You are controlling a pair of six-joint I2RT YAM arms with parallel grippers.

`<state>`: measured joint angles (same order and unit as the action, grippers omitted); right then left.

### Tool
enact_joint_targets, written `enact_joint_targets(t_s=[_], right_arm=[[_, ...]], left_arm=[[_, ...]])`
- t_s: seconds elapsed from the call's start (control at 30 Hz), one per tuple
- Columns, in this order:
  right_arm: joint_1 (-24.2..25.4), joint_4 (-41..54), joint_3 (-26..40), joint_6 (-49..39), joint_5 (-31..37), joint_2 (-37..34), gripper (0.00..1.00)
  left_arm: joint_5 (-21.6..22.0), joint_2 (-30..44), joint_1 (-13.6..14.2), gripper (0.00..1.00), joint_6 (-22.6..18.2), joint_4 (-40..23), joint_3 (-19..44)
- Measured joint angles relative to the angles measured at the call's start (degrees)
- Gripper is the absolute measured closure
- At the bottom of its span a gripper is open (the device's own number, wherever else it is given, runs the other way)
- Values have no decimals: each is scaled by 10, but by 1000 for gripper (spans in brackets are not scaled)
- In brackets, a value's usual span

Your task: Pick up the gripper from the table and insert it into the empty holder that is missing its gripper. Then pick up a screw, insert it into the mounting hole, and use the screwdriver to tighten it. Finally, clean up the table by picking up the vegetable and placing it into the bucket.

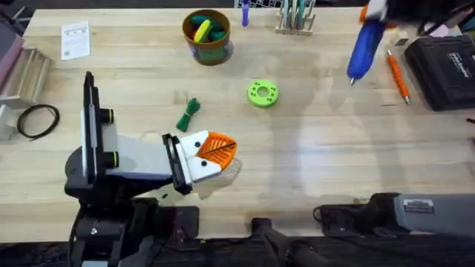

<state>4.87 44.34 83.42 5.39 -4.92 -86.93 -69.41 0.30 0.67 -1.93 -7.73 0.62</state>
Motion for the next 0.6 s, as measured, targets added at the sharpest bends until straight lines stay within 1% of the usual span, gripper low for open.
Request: enact_joint_targets(t_s=[0.13, 0.3, 0.43, 0.6], right_arm=[[-16, -19, 8, 2, -21, 55, 978], [-57, -42, 8, 10, -55, 111, 978], [-104, -67, 8, 19, -69, 154, 978], [-179, -91, 8, 21, -82, 205, 978]], left_arm=[[0, 0, 0, 986, 0, 0, 0], [0, 0, 0, 986, 0, 0, 0], [0, 0, 0, 986, 0, 0, 0], [0, 0, 0, 986, 0, 0, 0]])
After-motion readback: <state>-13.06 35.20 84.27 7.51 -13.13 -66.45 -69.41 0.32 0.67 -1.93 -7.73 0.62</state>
